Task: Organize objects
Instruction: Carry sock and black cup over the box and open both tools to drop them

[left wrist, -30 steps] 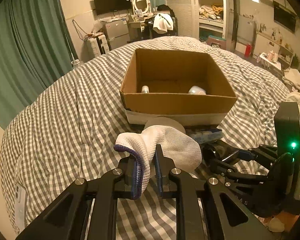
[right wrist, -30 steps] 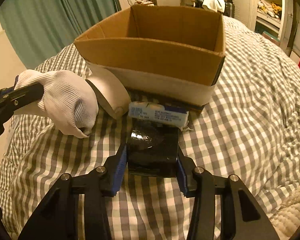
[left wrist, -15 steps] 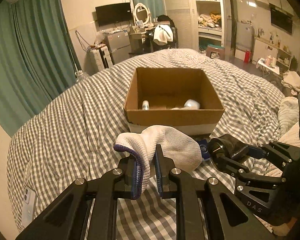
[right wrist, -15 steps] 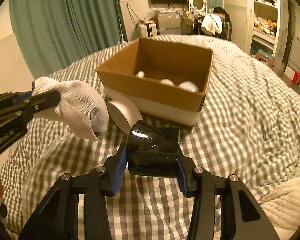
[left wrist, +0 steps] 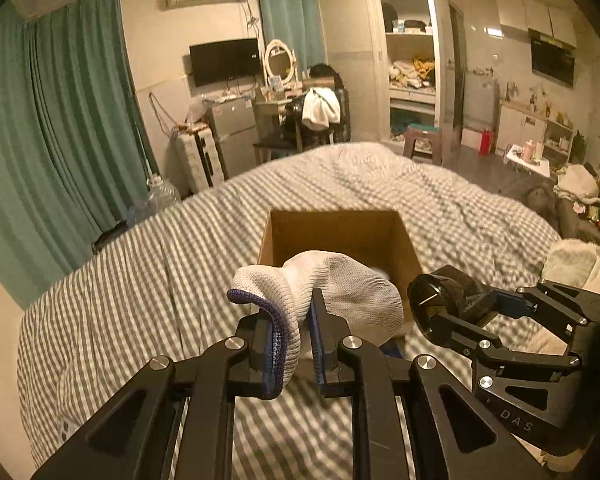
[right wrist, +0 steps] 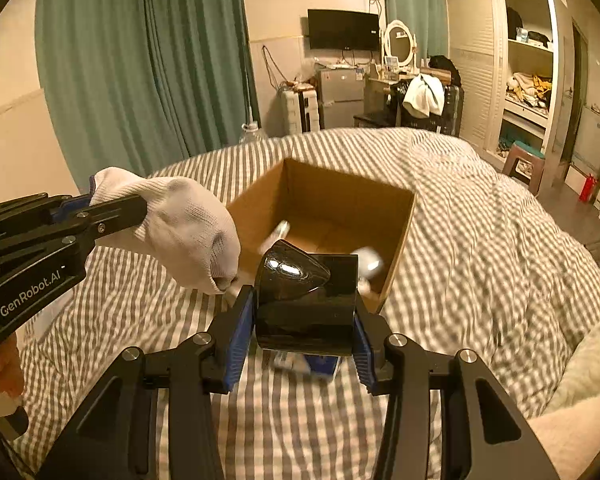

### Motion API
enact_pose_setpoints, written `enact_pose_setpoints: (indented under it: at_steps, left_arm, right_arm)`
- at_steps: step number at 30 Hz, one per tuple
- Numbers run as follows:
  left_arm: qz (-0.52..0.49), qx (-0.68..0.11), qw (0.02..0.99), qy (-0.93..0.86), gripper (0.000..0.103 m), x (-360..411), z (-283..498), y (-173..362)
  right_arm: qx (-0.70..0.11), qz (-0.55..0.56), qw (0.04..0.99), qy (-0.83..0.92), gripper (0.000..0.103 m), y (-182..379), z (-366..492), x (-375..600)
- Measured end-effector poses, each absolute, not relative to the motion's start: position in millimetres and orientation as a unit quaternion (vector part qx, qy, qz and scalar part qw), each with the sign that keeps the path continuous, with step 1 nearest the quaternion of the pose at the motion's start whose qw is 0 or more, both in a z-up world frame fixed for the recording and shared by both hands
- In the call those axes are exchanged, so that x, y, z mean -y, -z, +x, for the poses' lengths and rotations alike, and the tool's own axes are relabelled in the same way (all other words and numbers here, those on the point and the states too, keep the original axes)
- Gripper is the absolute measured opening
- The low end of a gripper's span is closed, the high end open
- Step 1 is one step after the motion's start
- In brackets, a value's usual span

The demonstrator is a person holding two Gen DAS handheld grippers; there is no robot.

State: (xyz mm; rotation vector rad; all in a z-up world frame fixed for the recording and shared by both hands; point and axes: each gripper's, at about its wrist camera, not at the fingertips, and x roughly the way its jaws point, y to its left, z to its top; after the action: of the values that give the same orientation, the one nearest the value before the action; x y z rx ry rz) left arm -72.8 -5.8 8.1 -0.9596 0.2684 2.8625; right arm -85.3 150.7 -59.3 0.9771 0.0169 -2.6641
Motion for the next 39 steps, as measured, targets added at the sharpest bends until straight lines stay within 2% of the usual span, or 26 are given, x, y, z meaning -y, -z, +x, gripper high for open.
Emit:
enact_pose_setpoints:
  at_steps: [12,24,32,39]
  left_arm:
    - [-0.318,-0.098,0.034,-0.942,0.015,-8,-167,-14]
    - [-0.365,-0.096,0.005,-0.926,0.015,-12,-253,52]
    - [-0.388,-0.101,0.017,-0.916,0.015,-11,-272,89]
    - [-0.390,-0.117,0.035,-0.913,0.015,-15,-270,96]
  right_arm:
    - [0.008,0.339,0.152,0.928,0.044,35,-166,-159]
    - [0.029,0.383,0.148,0.911,0.044,93,-252,-168]
    - [0.039,0.411,0.141,0.900,0.044,131,-278,-165]
    - [0.032,0.411,0.136,0.901,0.044,131,-273,-160]
